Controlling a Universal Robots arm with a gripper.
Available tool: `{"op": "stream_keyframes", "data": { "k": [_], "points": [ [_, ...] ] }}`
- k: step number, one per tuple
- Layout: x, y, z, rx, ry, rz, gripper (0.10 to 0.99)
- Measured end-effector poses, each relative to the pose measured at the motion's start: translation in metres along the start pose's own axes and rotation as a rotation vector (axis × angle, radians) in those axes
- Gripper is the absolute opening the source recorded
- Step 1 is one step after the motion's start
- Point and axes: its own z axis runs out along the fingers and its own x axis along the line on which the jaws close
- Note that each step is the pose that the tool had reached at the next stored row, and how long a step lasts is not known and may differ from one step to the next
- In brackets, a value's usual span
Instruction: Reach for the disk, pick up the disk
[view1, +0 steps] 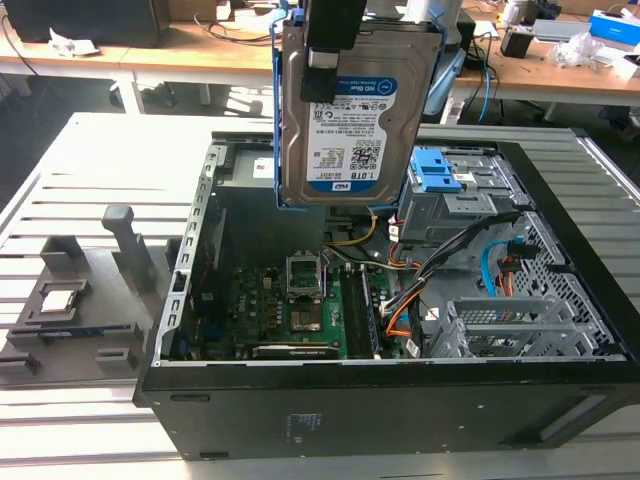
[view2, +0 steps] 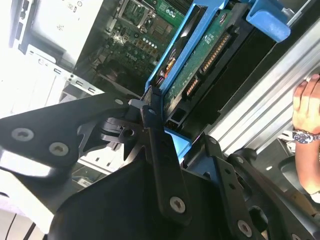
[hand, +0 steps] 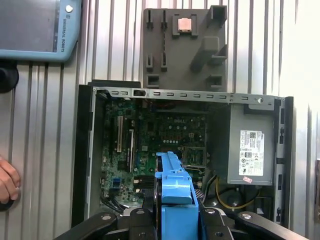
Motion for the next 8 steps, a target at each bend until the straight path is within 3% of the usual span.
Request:
{"op": "stream_keyframes", "data": {
  "k": [8],
  "points": [
    [0.0075, 0.0003, 0.0001, 0.0, 0.0, 0.0, 0.369]
  ]
}}
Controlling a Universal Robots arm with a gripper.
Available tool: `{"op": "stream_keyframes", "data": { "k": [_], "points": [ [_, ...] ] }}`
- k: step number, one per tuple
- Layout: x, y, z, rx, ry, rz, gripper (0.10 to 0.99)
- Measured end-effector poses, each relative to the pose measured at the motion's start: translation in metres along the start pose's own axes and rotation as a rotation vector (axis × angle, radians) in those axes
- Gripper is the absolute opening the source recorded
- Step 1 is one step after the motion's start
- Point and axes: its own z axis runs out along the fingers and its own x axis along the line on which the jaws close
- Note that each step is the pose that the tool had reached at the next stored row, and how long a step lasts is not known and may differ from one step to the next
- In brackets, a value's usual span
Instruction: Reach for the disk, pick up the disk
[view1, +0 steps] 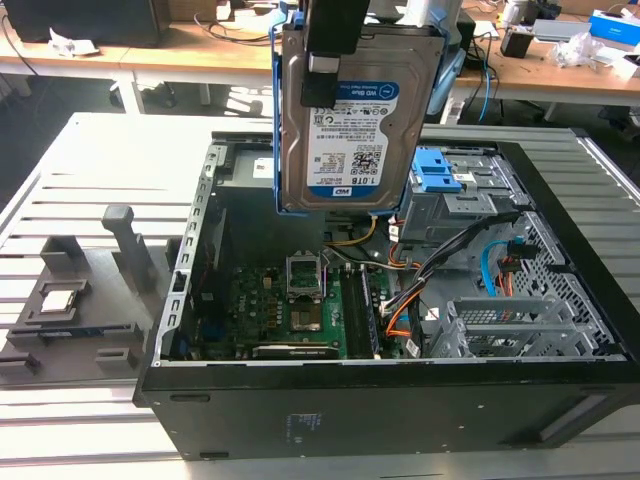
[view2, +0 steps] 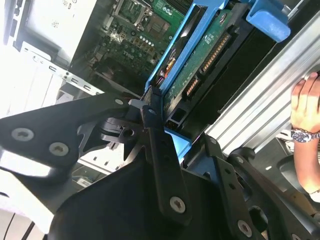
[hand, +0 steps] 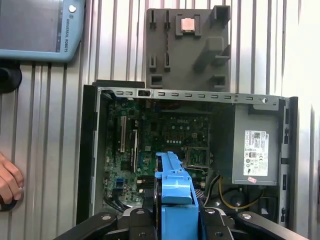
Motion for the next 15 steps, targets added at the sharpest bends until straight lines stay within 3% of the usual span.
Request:
{"op": "stream_keyframes", "data": {
  "k": [15],
  "points": [
    [0.0191, 0.0008, 0.0, 0.0, 0.0, 0.0, 0.369]
  ]
}}
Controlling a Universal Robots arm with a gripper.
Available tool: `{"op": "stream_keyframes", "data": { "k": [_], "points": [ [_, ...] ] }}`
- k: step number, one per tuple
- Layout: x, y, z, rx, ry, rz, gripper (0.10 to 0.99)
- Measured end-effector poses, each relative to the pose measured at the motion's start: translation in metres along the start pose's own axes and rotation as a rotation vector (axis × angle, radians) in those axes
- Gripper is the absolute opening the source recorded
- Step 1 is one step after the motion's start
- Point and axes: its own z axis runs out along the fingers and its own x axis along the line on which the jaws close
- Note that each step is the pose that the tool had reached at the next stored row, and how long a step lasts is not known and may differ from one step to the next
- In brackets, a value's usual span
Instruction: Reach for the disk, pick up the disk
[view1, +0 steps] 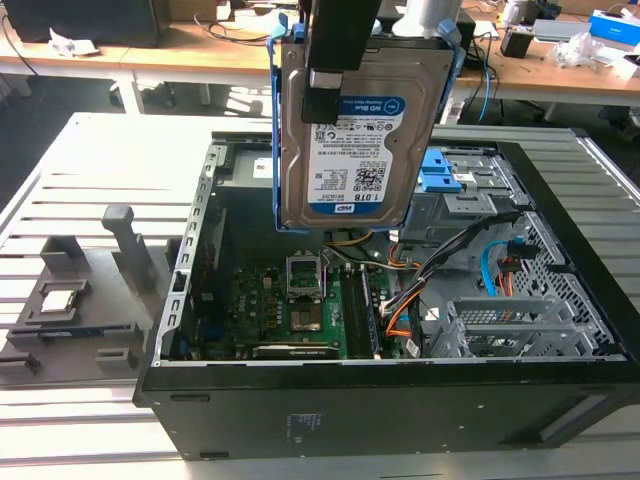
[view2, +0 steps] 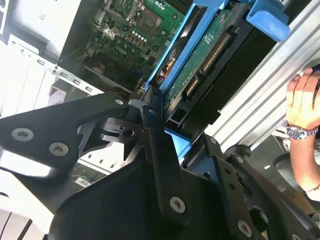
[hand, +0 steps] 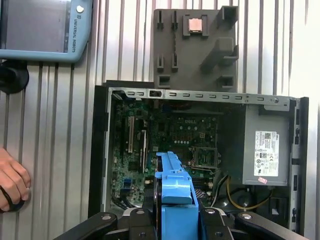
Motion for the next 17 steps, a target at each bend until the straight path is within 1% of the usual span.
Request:
{"op": "stream_keyframes", "data": {
  "k": [8, 14, 17],
  "points": [
    [0.0099, 0.0004, 0.0001, 0.0, 0.0, 0.0, 0.369],
    [0.0191, 0.0007, 0.0001, 0.0, 0.0, 0.0, 0.369],
    [0.0222, 0.0009, 0.0001, 0.0, 0.0, 0.0, 0.369]
  ]
}}
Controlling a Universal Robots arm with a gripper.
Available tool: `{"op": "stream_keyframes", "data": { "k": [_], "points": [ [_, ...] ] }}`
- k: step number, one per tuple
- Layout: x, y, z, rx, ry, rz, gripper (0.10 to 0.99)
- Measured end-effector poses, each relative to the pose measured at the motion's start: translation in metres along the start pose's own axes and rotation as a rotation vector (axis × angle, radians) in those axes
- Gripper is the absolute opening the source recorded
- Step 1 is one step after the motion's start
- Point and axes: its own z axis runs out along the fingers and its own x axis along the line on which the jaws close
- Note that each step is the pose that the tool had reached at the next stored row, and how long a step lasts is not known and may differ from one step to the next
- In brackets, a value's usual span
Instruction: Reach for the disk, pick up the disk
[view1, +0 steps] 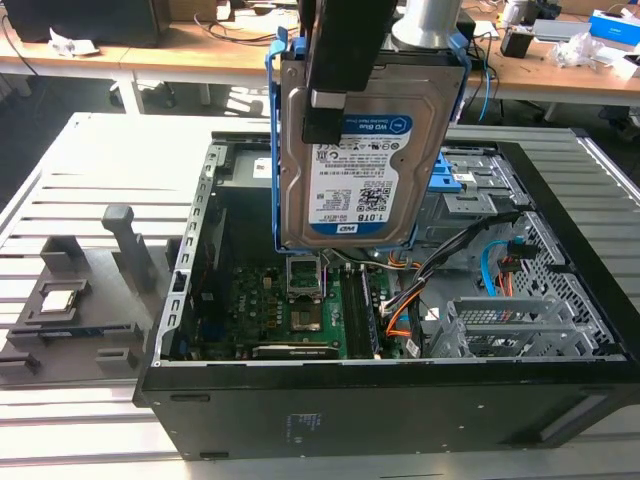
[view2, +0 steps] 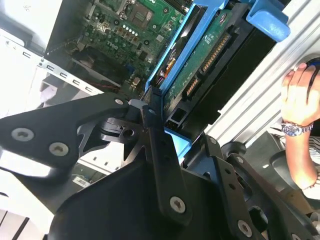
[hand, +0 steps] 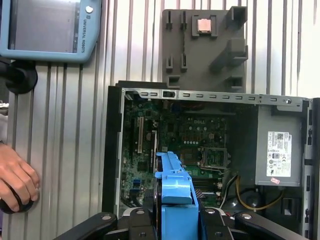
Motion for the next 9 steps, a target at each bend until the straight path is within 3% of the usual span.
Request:
{"op": "stream_keyframes", "data": {
  "k": [9],
  "points": [
    [0.0114, 0.0004, 0.0001, 0.0, 0.0001, 0.0, 0.369]
  ]
}}
